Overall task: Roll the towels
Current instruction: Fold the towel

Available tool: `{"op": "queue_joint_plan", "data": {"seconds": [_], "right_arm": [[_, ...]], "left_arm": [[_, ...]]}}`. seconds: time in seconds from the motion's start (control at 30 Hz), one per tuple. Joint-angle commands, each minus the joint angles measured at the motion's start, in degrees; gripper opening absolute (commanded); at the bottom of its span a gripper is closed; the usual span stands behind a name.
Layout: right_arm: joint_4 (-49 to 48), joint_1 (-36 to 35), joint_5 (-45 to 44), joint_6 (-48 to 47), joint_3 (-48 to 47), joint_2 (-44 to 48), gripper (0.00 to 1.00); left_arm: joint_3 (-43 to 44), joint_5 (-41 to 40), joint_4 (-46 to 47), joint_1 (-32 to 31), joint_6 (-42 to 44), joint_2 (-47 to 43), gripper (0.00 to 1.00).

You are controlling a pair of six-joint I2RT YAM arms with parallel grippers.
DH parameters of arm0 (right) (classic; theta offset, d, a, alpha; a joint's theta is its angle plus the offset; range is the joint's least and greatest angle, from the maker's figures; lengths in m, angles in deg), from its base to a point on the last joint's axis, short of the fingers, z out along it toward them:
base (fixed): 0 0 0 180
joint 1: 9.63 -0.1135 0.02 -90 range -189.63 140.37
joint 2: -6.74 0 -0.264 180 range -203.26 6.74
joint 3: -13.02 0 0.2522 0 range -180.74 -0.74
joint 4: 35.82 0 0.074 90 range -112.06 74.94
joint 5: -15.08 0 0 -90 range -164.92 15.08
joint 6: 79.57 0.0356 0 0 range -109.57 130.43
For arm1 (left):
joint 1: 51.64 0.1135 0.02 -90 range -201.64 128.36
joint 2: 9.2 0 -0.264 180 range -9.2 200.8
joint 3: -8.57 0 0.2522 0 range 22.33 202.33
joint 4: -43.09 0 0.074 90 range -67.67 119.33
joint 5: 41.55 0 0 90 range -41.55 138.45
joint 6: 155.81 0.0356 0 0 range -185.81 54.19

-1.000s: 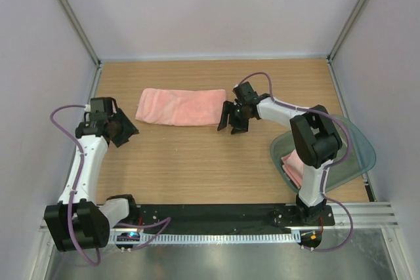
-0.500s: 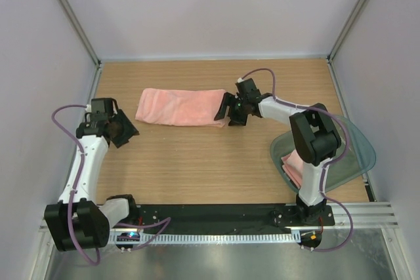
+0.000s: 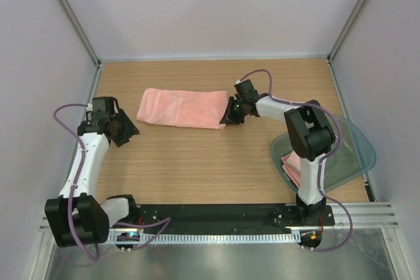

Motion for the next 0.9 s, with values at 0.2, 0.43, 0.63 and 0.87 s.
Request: {"op": "queue_joint_plan", "data": {"seconds": [0.2, 0.43, 0.63, 0.87], "right_arm": [[19.2, 2.6, -12.7, -12.9, 7.8, 14.1, 0.12], [24.8, 4.7, -18.7, -14.2, 12.1, 20.2, 0.68], [27.9, 4.6, -19.5, -13.8, 8.8, 26.2, 0.79], [26.0, 4.6, -11.5, -13.6, 5.8, 31.3, 0.72]], "left_arm": [[5.6, 0.9, 2.5, -3.3, 2.3, 4.3, 0.48], [11.9, -2.3, 6.2, -15.0, 1.8, 11.9, 0.48], [15.0, -2.3, 13.6, -20.5, 2.0, 20.5, 0.45], [24.7, -3.0, 14.9, -22.9, 3.2, 33.5, 0.46]]}}
